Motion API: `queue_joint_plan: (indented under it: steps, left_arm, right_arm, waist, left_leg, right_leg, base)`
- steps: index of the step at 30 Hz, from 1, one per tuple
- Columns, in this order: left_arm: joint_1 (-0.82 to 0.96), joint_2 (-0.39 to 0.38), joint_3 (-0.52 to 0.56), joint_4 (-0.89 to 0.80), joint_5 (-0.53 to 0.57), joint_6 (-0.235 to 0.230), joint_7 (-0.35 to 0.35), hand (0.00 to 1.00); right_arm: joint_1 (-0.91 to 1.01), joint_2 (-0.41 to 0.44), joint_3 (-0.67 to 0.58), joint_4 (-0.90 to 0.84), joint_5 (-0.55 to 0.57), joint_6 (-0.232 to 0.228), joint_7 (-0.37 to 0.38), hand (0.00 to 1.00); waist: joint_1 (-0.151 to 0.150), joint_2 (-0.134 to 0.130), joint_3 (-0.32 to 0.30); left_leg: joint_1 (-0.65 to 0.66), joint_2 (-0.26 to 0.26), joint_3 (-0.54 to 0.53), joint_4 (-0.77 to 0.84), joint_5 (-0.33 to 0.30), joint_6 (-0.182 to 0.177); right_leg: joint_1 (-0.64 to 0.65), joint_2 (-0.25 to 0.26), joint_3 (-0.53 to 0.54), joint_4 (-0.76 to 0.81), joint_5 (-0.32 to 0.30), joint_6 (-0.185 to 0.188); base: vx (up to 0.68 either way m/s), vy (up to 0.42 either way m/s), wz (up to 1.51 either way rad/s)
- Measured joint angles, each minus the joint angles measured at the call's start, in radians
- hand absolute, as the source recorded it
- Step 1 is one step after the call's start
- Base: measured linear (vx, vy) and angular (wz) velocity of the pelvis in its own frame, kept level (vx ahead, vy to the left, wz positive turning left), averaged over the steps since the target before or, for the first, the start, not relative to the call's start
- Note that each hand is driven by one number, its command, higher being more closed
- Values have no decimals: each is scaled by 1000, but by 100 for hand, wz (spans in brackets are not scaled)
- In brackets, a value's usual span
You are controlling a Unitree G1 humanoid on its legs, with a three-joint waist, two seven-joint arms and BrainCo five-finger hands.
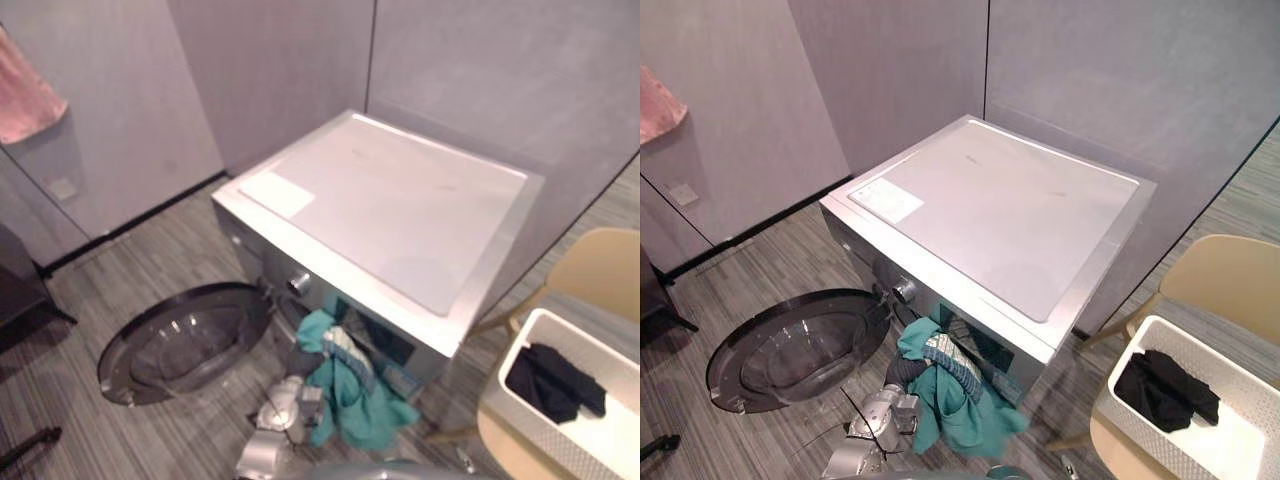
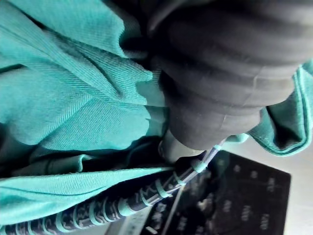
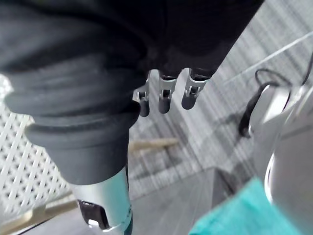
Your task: Pick up the laundry basket with both hands and put the clothes into the washing machine.
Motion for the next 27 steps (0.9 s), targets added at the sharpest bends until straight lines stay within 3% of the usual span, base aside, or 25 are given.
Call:
queue_joint_plan:
  steps: [2, 3, 4, 5, 6, 9, 11, 12, 13, 14, 15, 16, 17, 18, 22, 24, 25, 26, 27]
  left_arm:
    - [5, -2, 13, -4, 0, 0, 1, 100]
    - [13, -3, 29, -5, 0, 0, 2, 100]
    - [29, -5, 45, -13, 0, -1, 3, 100]
    - [35, -5, 50, -14, -1, -1, 3, 100]
    - [45, -3, 52, -14, 0, -1, 4, 100]
    - [56, 5, 51, -14, -1, -2, 5, 100]
    - [57, 5, 43, -5, -1, -1, 6, 100]
    - [56, -1, 40, 7, -1, -1, 5, 100]
    - [55, 6, 47, 14, -1, 0, 8, 100]
    - [54, 17, 46, 14, -1, 0, 7, 100]
    - [60, 38, 44, 14, -1, 1, 6, 100]
    - [63, 44, 44, 13, -1, 1, 5, 100]
    - [70, 55, 42, 7, -1, 0, 3, 100]
    - [68, 60, 39, 3, 0, -1, 2, 100]
    - [30, 75, 37, -6, -1, -8, 2, 100]
    - [19, 79, 38, -6, 0, -10, 3, 100]
    - [18, 75, 38, -6, 0, -11, 3, 100]
    - [18, 68, 39, -6, -1, -11, 3, 100]
    - [15, 55, 52, -7, -1, -11, 7, 100]
  right_arm:
    - [-12, -21, 23, -16, 0, 1, -2, 0]
    - [-15, -24, 50, -28, 0, 1, -5, 0]
    - [-21, -24, 79, -46, 0, 0, -7, 0]
    - [-24, -23, 92, -56, 0, 0, -7, 0]
    - [-27, -20, 112, -66, -1, 0, -8, 0]
    - [-34, 0, 115, -61, -3, 0, -12, 0]
    - [-33, -3, 100, -41, -5, -2, -20, 0]
    - [-36, -9, 90, -10, -12, 0, -21, 0]
    - [-40, -7, 68, 15, -12, 2, -21, 0]
    - [-41, -7, 71, 32, -13, 8, -20, 0]
    - [-40, -6, 69, 50, -12, 12, -19, 0]
    - [-40, -6, 67, 50, -12, 12, -20, 0]
    - [-41, -7, 75, 49, -12, 12, -18, 0]
    - [-41, -8, 84, 46, -12, 12, -17, 0]
    - [-46, -7, 121, 15, -12, 13, -16, 0]
    - [-51, -8, 123, 2, -12, 12, -17, 0]
    - [-42, -1, 117, 0, -12, 11, -17, 0]
    - [-46, -11, 107, -3, -12, 10, -17, 0]
    - [-43, -13, 108, -5, -14, 11, -18, 0]
  waist:
    - [26, 32, 2]
    - [33, 34, 3]
    - [40, 31, 4]
    - [41, 28, 5]
    - [43, 19, 5]
    - [44, -19, -3]
    - [39, -22, -11]
    - [40, -14, -27]
    - [28, -39, -35]
    - [18, -56, -36]
    - [17, -73, -39]
    - [21, -71, -39]
    - [27, -58, -41]
    - [29, -54, -53]
    - [42, -56, -68]
    - [40, -51, -69]
    - [42, -55, -79]
    - [44, -32, -75]
    - [41, -37, -72]
  left_leg:
    - [-65, 14, -74, 167, 69, -11]
    - [-92, 14, -96, 226, 80, 5]
    - [-105, 13, -96, 250, 29, 58]
    - [-107, 13, -97, 240, 7, 66]
    - [-106, 18, -103, 190, -16, 90]
    - [-81, 29, -226, -101, -20, 97]
    - [-56, 6, -394, -292, 4, 71]
    - [-26, -12, -455, -344, -17, -99]
    - [-18, -42, -426, -363, -74, -141]
    - [-18, -60, -413, -363, -85, -131]
    - [-13, -94, -386, -354, -89, -120]
    - [-3, -97, -365, -350, -91, -116]
    - [26, -94, -308, -349, -95, -108]
    - [34, -95, -275, -353, -98, -93]
    - [18, -89, -142, -367, -124, -39]
    - [9, -72, -83, -381, -125, -35]
    - [6, -63, -68, -387, -118, -25]
    - [4, -41, -51, -405, -103, -5]
    - [22, -34, -13, -429, -77, -15]
  right_leg:
    - [19, 11, 50, 1, -8, -14]
    - [33, 5, 81, 0, -10, -17]
    - [33, -5, 125, 0, -10, -17]
    - [32, -11, 144, 0, -10, -16]
    - [26, -25, 183, 0, -10, -14]
    - [-6, -65, 255, 7, -18, 37]
    - [-33, -85, 283, 26, -42, 87]
    - [-50, -105, 310, 35, -60, 129]
    - [-61, -143, 331, 28, -50, 160]
    - [-60, -169, 342, 18, -33, 181]
    - [-57, -205, 368, -8, 28, 204]
    - [-52, -211, 383, -20, 66, 216]
    - [-51, -214, 418, -48, 160, 239]
    - [-62, -215, 440, -61, 206, 246]
    - [-144, -229, 498, -125, 327, 255]
    - [-189, -224, 452, -172, 403, 217]
    - [-201, -219, 381, -202, 445, 176]
    - [-203, -216, 280, -231, 468, 155]
    - [-249, -210, 114, -39, 307, 109]
  base:
    - [120, 90, -75]
    - [179, 195, -107]
    - [153, 181, -96]
    - [159, 205, -104]
    - [152, 237, -94]
    - [154, 318, -71]
    - [176, 541, -44]
    - [162, 601, -29]
    - [118, 502, -21]
    - [57, 458, -13]
    - [14, 347, -22]
    - [-17, 397, -68]
    - [-62, 348, -85]
    - [-75, 319, -88]
    - [-174, 126, -97]
    - [-152, -39, -86]
    - [-120, -70, -78]
    - [-63, -147, -73]
    - [-52, -179, -51]
